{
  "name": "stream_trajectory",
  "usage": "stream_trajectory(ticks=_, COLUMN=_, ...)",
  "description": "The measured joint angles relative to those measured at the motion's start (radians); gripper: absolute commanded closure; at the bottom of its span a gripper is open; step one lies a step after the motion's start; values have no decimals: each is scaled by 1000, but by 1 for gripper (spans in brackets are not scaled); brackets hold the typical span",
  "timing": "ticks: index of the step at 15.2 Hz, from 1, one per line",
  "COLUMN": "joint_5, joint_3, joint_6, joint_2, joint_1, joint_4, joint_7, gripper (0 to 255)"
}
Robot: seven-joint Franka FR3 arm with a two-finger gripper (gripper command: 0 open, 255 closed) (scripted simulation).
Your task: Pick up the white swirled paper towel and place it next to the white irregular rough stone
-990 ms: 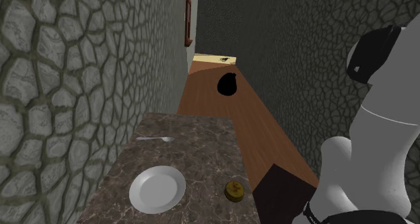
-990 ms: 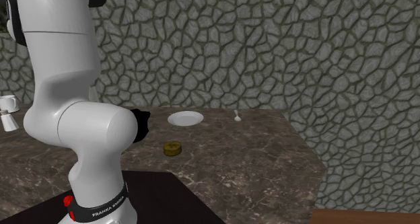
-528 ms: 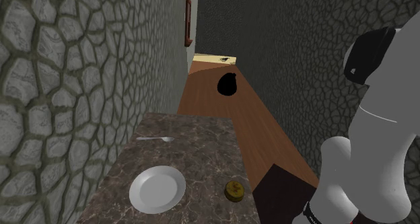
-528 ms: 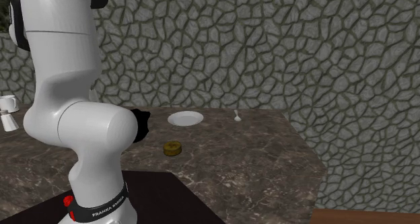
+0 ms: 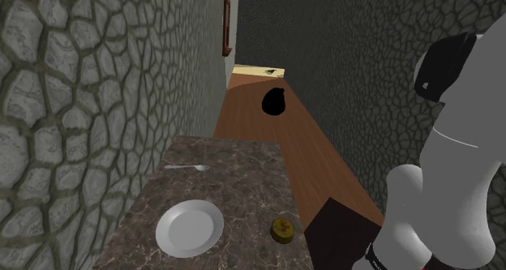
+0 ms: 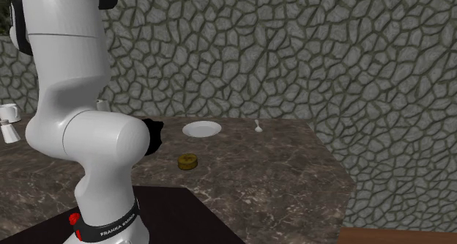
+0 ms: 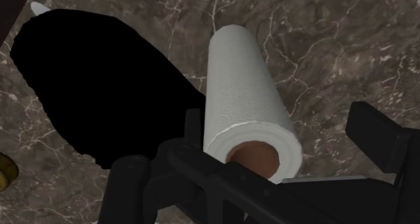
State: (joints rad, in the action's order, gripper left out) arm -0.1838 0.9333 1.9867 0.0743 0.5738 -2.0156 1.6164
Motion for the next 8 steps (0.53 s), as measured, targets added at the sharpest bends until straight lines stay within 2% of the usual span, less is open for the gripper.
stream_trajectory(ticks=5, joint_5=38, joint_3=7, joint_6=-103, joint_2=-37, joint_1=-1, joint_4=85, joint_7=-26, gripper=0)
stream_trajectory(ticks=8, joint_5=40, joint_3=7, joint_6=-118, joint_2=-38, joint_1=-1, joint_4=98, joint_7=-28, gripper=0)
